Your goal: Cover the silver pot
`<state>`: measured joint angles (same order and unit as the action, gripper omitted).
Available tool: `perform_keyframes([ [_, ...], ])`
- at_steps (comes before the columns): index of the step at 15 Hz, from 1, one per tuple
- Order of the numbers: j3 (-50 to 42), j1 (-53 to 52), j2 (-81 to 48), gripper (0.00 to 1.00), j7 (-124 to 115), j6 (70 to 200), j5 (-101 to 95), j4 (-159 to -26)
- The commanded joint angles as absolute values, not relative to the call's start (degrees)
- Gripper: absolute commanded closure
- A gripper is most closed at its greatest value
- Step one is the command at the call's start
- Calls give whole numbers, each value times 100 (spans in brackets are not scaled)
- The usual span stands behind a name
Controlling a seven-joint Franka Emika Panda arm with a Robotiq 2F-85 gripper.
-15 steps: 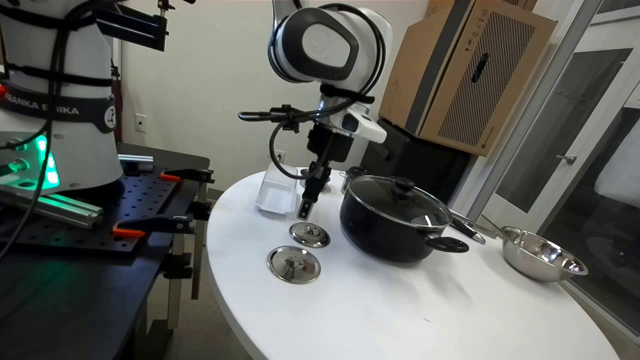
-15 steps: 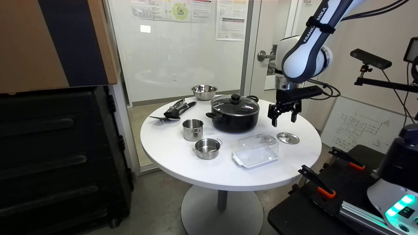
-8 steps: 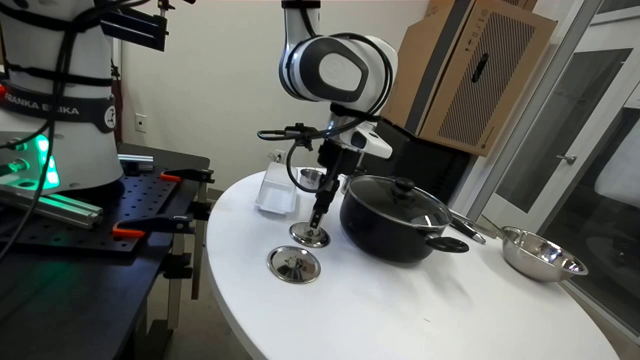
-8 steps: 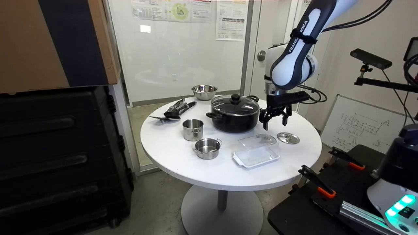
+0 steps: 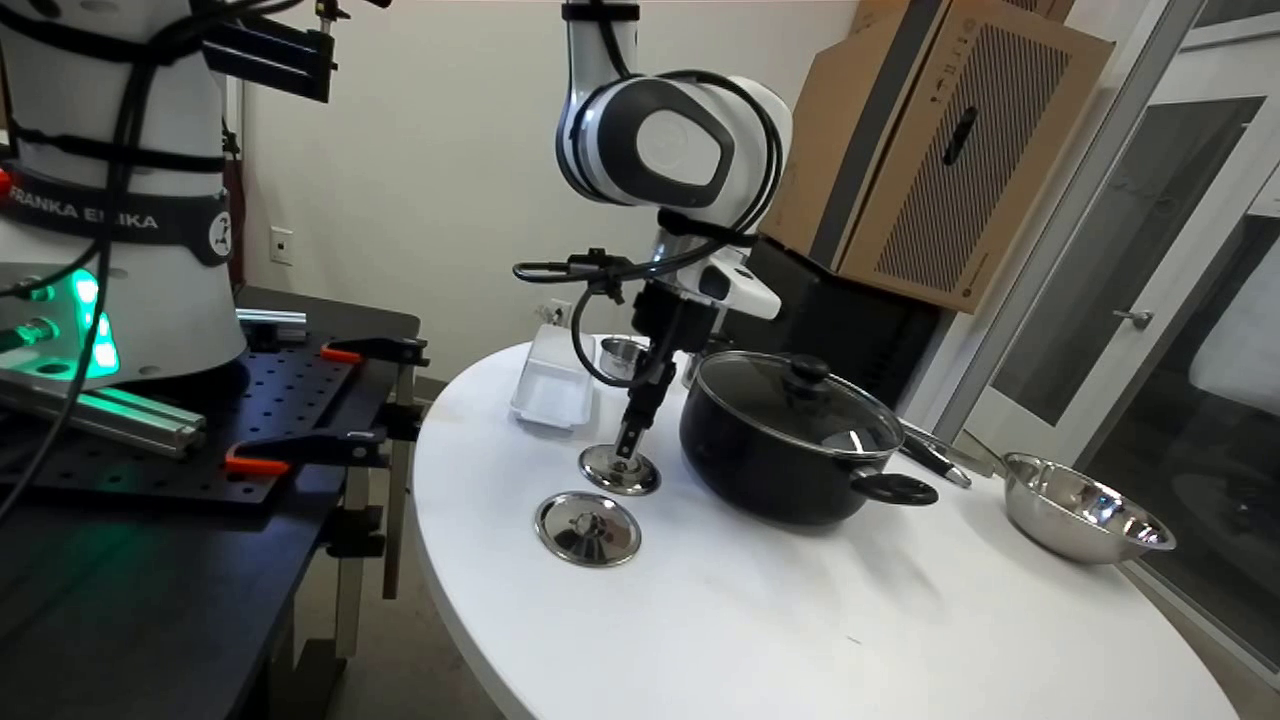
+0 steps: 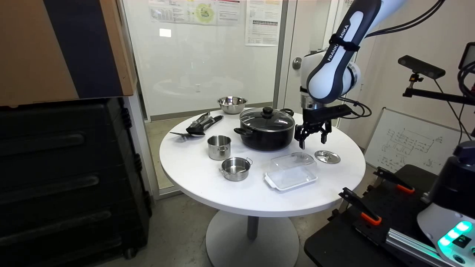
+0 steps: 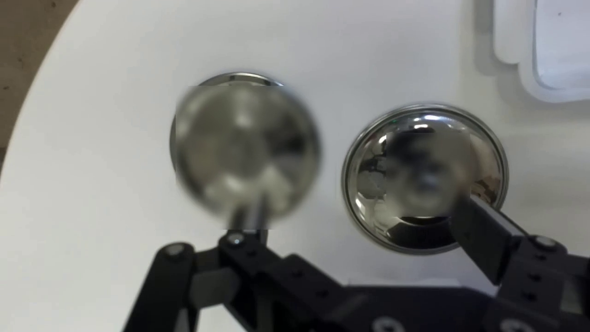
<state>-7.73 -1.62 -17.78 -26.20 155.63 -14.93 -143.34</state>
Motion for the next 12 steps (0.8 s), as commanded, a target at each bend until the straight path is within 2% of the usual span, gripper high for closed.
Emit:
perform_keyframes([
  [1, -740, -334, -1985, 0, -2465, 15769, -1225, -14307],
  [12, -810, -546, -2373, 0, -2486, 16052, -868, -14123],
])
